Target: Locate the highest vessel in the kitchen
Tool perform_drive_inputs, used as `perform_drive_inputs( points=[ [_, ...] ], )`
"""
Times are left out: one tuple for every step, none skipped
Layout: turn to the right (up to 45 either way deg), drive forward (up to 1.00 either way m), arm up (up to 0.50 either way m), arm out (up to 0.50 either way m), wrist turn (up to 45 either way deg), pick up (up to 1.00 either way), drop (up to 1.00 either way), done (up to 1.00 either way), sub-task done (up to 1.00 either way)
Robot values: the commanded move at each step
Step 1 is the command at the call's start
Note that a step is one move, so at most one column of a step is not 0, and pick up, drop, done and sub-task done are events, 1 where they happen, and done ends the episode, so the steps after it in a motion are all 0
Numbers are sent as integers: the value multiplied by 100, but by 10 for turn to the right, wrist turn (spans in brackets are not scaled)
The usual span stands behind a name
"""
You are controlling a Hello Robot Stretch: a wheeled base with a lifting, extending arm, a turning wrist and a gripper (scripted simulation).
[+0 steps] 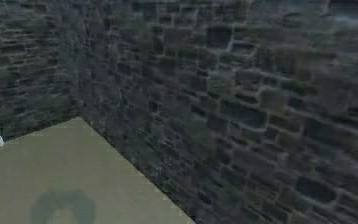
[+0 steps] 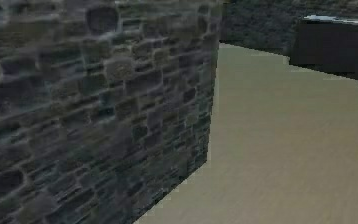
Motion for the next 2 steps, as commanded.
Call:
perform_drive_inputs(
  points=[
    [-450, 0, 0, 0, 0, 0, 0, 0, 0],
    [-120, 0, 0, 0, 0, 0, 0, 0, 0]
  ],
)
